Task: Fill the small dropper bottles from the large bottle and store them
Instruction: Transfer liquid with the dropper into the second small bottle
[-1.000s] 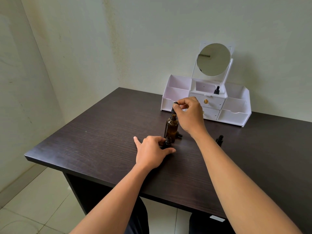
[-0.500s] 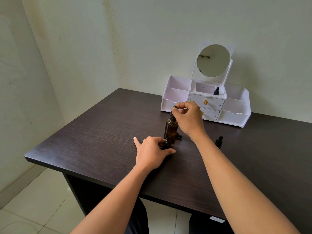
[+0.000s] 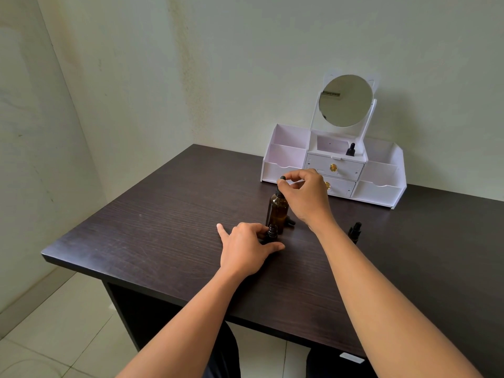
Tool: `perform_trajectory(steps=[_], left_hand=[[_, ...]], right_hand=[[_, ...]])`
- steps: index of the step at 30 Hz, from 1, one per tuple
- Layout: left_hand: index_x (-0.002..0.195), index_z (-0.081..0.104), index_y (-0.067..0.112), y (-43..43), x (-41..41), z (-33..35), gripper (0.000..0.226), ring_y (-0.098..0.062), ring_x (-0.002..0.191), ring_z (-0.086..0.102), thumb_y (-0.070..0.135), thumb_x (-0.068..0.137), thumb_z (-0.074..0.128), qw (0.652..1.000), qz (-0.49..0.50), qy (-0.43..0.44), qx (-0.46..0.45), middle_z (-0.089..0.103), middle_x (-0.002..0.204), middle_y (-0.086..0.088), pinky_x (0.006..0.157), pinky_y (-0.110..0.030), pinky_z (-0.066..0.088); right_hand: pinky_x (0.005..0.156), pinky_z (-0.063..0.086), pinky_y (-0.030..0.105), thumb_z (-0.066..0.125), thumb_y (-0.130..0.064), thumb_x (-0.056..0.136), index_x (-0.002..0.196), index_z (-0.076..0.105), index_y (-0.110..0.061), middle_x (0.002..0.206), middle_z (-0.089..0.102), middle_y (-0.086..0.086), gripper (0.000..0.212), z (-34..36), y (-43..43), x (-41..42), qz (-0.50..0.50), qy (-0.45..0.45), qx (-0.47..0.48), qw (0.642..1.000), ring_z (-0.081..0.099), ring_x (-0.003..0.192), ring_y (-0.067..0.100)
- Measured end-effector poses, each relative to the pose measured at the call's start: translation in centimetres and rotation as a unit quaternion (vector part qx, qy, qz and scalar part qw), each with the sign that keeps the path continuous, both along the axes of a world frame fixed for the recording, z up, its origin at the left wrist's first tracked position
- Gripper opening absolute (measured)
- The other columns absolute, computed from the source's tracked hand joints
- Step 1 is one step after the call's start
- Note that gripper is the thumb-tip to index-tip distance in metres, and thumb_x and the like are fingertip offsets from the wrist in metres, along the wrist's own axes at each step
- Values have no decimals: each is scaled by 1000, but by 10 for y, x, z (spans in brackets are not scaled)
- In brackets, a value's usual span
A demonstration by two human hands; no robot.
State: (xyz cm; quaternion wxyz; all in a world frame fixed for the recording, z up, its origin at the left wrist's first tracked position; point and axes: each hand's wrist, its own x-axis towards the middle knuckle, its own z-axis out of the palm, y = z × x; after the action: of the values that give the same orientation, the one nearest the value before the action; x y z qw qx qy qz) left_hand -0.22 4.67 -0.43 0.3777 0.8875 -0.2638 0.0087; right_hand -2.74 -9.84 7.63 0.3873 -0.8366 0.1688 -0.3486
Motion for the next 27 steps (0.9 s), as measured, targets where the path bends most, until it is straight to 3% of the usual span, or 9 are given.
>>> perform_trajectory(steps=[4,10,15,18,21,24,27], left_hand=[[112,72,35,2,-2,2,44,-9,111,61,63,78,72,1000,1,-5,-2,73,104,13,118,-57,-13],[110,72,35,1,-2,3,43,-9,110,61,63,78,72,1000,2,0,-5,73,103,13,118,-57,-14],[109,72,35,1,-2,3,42,-8,110,61,63,77,73,1000,0,3,-10,73,100,14,119,-57,-13],[109,73,36,2,-1,3,43,-8,108,61,63,77,73,1000,0,7,-9,73,98,14,119,-57,-12],[109,73,36,2,-1,3,42,-7,107,61,62,76,74,1000,0,10,-15,73,97,14,119,-56,-13],[107,73,36,2,-1,3,42,-7,105,62,63,75,75,1000,-1,10,-19,73,94,15,119,-55,-13],[107,73,36,2,-2,3,42,-7,105,61,63,75,75,1000,-2,11,-18,73,94,15,119,-55,-13]], right_hand=[[68,46,16,74,-24,87,87,68,-23,111,62,4,6,1,1,-1,-1,0,2,1000,60,75,5],[70,54,22,73,-25,87,95,72,-14,110,63,4,13,0,1,-2,-1,9,-2,1000,61,77,6],[64,44,7,71,-22,90,100,72,-11,112,61,5,15,4,0,-2,-6,-5,-9,1000,60,81,6],[65,44,6,69,-22,91,99,71,-14,110,63,5,11,14,0,-4,-8,-38,-11,999,62,84,9],[66,46,6,68,-23,92,97,69,-17,107,67,2,8,28,0,-9,-12,-86,-18,996,60,78,2],[73,56,24,66,-26,93,99,69,-17,98,72,-1,11,43,0,-17,-10,-135,-13,991,66,79,9],[71,59,40,65,-26,92,92,65,-27,88,71,-9,1,55,3,-26,5,-177,-6,984,69,75,21]])
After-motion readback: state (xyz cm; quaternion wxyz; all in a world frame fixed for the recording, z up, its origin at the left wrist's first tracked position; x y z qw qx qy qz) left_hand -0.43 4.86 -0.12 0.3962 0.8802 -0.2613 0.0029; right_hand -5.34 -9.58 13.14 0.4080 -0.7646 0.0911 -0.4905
